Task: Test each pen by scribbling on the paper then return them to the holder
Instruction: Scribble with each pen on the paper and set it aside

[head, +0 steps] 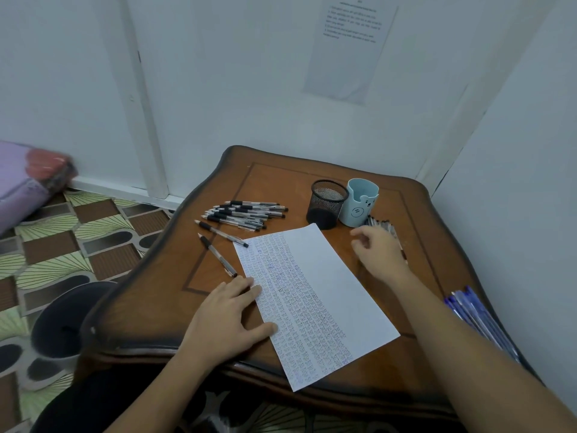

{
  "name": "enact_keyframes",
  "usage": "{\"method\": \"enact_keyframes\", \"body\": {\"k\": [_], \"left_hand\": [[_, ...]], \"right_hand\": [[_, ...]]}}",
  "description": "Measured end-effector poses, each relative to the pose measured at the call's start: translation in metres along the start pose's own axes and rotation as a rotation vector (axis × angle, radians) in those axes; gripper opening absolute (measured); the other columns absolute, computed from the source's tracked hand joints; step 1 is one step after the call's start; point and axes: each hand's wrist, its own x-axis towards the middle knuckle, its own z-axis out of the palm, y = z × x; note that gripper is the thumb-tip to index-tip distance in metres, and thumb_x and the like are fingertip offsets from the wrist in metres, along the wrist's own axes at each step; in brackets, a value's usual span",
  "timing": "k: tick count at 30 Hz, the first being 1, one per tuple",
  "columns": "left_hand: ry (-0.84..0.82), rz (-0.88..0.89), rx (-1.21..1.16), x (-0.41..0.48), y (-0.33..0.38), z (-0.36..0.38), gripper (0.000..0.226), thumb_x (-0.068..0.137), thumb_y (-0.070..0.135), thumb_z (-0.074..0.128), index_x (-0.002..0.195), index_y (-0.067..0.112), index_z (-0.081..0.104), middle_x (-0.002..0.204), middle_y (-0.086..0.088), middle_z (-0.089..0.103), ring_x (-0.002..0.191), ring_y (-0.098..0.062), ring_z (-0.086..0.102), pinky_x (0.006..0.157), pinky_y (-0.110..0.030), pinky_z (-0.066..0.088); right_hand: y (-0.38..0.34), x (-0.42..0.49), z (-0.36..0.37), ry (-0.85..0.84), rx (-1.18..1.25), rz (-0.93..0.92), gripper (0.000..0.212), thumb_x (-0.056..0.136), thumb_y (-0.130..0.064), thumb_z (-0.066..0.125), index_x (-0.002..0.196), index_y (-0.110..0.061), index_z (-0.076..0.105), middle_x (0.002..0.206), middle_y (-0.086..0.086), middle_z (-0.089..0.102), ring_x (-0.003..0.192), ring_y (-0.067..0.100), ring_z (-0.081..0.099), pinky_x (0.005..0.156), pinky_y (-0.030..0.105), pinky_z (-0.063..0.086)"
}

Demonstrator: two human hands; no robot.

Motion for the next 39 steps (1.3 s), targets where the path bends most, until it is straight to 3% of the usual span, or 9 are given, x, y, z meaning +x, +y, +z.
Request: {"method": "enact_keyframes", "body": {"k": [2,6,8,13,19,24,29,35,39], "left_hand": [[0.005,-0.012,0.002,-0.004,0.002,-0.002,0.106,0.063,0.094,0.029,0.142,0.026,0.047,0.153,0.010,0.034,0.143,-0.008,0.027,0.113,-0.023,0.005],[0.107,-0.017,0.047,-0.019,-0.001,-0.003,0.078,0.073,0.078,0.046,0.124,0.022,0.066,0.132,0.005,0.059,0.127,-0.018,0.052,0.103,-0.035,0.037],[0.108,-0.061,0.103,-0.026,-0.006,-0.005,0.073,0.074,0.077,0.047,0.116,0.022,0.071,0.124,0.003,0.064,0.120,-0.021,0.057,0.098,-0.042,0.044],[0.117,-0.090,0.159,-0.037,-0.014,-0.005,0.068,0.077,0.074,0.045,0.113,0.024,0.072,0.123,0.003,0.064,0.120,-0.020,0.058,0.102,-0.042,0.039],[0.131,-0.180,0.252,-0.042,-0.014,-0.004,0.075,0.078,0.076,0.040,0.116,0.019,0.070,0.127,-0.004,0.063,0.124,-0.025,0.055,0.108,-0.044,0.023],[0.110,-0.166,0.263,-0.045,-0.014,-0.005,0.072,0.083,0.072,0.038,0.121,0.019,0.066,0.130,-0.004,0.060,0.125,-0.025,0.053,0.108,-0.042,0.023],[0.143,-0.161,0.272,-0.045,-0.015,-0.001,0.072,0.083,0.072,0.038,0.123,0.018,0.065,0.132,-0.005,0.059,0.127,-0.025,0.051,0.109,-0.043,0.023],[0.157,-0.206,0.244,-0.040,-0.012,-0.001,0.078,0.077,0.077,0.033,0.127,0.024,0.061,0.137,0.001,0.053,0.135,-0.021,0.042,0.114,-0.043,0.017],[0.113,-0.225,0.210,-0.033,0.000,-0.003,0.084,0.072,0.079,0.022,0.139,0.035,0.046,0.147,0.012,0.038,0.143,-0.011,0.024,0.117,-0.046,0.002]], "right_hand": [[-0.022,-0.007,0.013,-0.045,0.043,-0.073,0.025,0.098,-0.017,0.057,0.121,-0.015,0.068,0.107,-0.003,0.059,0.093,0.011,0.052,0.081,0.024,0.039],[-0.062,-0.024,0.043,-0.147,0.141,-0.150,0.022,0.098,-0.017,0.057,0.116,-0.016,0.069,0.099,-0.007,0.059,0.089,0.008,0.054,0.081,0.026,0.042],[-0.082,-0.032,0.058,-0.213,0.184,-0.179,0.021,0.098,-0.018,0.057,0.115,-0.018,0.070,0.105,-0.007,0.062,0.091,0.007,0.055,0.086,0.026,0.046],[-0.124,-0.041,0.086,-0.338,0.218,-0.220,0.023,0.096,-0.025,0.061,0.116,-0.020,0.071,0.114,-0.001,0.065,0.101,0.011,0.058,0.091,0.030,0.050],[-0.142,-0.042,0.106,-0.331,0.130,-0.218,0.036,0.086,-0.048,0.070,0.113,-0.024,0.073,0.102,-0.001,0.061,0.095,0.016,0.057,0.082,0.035,0.051],[-0.146,-0.041,0.118,-0.262,0.068,-0.202,0.013,0.086,-0.038,0.069,0.092,-0.026,0.071,0.098,-0.001,0.060,0.095,0.018,0.056,0.080,0.039,0.051],[-0.141,-0.043,0.105,-0.221,0.552,-0.028,0.004,0.091,-0.017,0.067,0.087,-0.016,0.068,0.089,-0.005,0.064,0.084,0.010,0.058,0.076,0.030,0.048],[-0.120,-0.037,0.055,-0.171,1.143,0.312,0.002,0.101,-0.015,0.056,0.101,-0.017,0.058,0.106,0.011,0.071,0.090,0.022,0.068,0.072,0.034,0.057],[-0.093,-0.046,0.024,-0.095,1.335,0.419,0.012,0.108,-0.028,0.038,0.106,-0.024,0.049,0.091,0.009,0.073,0.078,0.026,0.070,0.066,0.038,0.054]]}}
